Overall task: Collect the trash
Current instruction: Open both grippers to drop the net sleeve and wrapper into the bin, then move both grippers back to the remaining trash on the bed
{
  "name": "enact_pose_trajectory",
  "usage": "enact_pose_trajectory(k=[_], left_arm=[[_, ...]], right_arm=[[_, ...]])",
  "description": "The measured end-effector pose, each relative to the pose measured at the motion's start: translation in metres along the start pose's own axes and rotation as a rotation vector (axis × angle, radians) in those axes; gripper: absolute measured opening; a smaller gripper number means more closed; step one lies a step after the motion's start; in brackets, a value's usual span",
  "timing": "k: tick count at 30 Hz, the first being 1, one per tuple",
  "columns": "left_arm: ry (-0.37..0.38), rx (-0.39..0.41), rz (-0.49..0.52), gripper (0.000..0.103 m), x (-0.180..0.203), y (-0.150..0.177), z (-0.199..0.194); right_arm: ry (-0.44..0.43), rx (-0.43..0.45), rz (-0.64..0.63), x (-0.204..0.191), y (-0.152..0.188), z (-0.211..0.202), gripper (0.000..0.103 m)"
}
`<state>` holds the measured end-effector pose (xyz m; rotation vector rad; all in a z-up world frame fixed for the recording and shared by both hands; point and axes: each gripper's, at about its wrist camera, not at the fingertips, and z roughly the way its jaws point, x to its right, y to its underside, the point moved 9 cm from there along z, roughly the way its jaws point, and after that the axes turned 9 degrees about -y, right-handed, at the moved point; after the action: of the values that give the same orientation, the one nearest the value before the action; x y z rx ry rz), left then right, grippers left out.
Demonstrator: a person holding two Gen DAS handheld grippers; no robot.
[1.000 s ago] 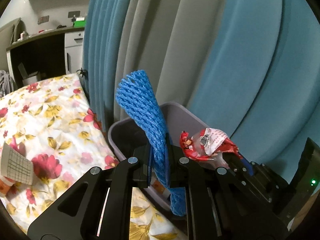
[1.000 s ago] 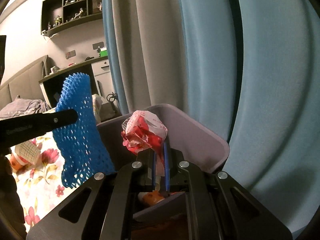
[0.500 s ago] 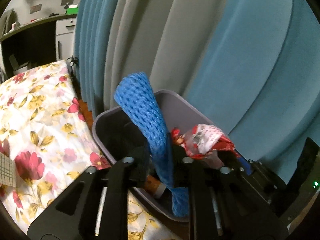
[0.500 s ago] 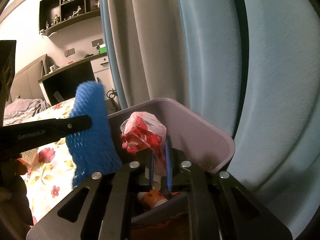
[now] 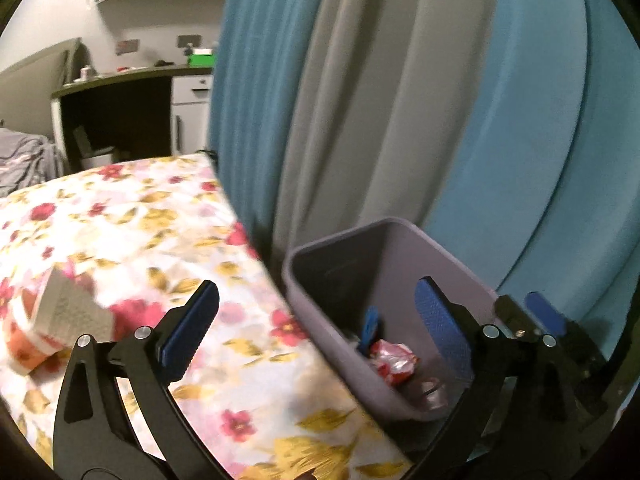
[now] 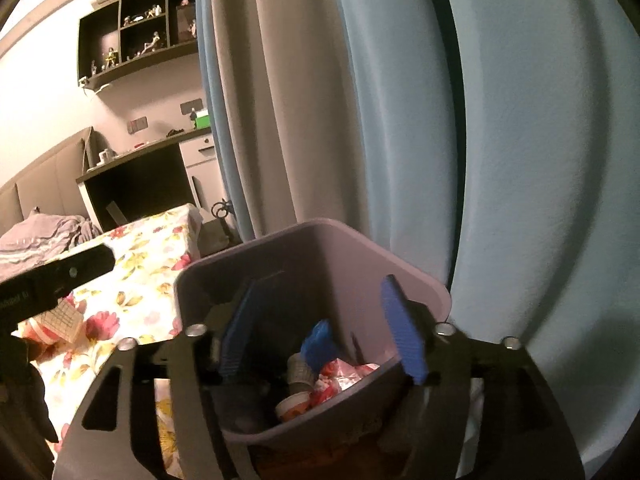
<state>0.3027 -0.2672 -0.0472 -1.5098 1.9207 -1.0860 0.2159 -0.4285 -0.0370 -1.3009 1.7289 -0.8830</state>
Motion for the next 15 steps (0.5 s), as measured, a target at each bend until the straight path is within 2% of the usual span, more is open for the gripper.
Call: enact_pose_trajectory(k=[3,6,10,15], left_arm=[[-0.049,0.014,-0.011,0.097,-0.022,0.006,-0.014],[-0.087,0.029,-0.022,0.097,-0.045,0.013,-0.028],[-0.17,0.04,-0.035,0.097,-0.087,0.022,-0.048],[-0.291,0.03,-0.087,0.097,-0.152,0.042,-0.072]], right_arm=[[-0.003,0.012,-0.012,-0.008,0.0,-0.007,0.078],[-0.012,0.021,-0.021,-0.02,-0.001,-0.012,0.081],[-0.039,0.033,-0.03,-0.038,-0.001,-0.018,0.082],[-0.108,0.017,-0.059,-0.08,0.004,-0.019,0.083]])
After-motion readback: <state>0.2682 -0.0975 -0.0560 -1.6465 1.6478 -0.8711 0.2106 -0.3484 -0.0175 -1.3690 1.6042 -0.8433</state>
